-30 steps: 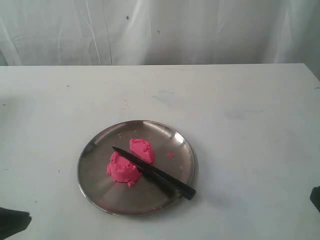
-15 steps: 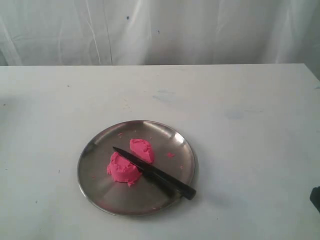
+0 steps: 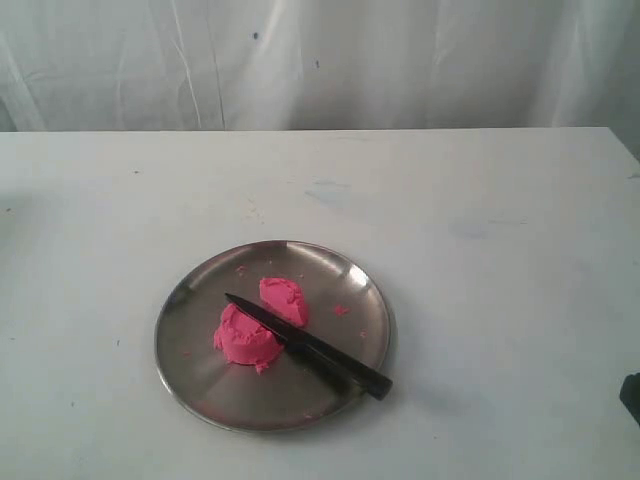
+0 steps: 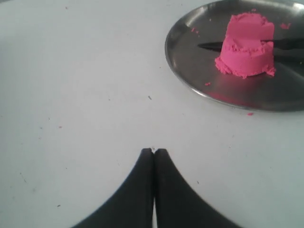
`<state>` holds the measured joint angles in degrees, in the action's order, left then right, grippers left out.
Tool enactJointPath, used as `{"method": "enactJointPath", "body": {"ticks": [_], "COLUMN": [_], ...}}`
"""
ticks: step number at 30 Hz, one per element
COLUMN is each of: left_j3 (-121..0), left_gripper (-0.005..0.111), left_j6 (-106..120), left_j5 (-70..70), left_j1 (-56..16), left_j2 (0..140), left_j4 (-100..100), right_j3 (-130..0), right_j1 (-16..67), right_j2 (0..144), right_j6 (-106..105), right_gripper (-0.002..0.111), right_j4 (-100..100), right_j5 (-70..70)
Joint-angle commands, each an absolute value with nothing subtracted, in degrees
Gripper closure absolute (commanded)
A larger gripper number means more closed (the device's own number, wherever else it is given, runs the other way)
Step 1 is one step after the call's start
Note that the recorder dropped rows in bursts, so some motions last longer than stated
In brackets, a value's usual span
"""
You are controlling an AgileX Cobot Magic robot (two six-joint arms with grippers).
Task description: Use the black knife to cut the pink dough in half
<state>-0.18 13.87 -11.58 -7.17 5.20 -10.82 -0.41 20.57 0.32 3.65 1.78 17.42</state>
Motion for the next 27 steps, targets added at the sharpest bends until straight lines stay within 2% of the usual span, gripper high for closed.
{"method": "enactJointPath", "body": {"ticks": [1,27], "left_j3": [0.0,0.0], "left_gripper": [0.107,0.107], "left_j6": [13.88,13.88], "left_j5": [-12.08,-11.72], "left_j1": [-7.51,-7.51], "left_j2": [0.33,0.0], "left_j4": [-10.98,-10.98], "right_j3": [0.0,0.0], "right_j1": [20.04,20.04], "right_j2": [0.0,0.0], "right_j6": [3.25,3.25], "right_gripper": [0.108,0.108], "right_j4": [1.66,1.96], "right_j5": [17.15,17.15]}}
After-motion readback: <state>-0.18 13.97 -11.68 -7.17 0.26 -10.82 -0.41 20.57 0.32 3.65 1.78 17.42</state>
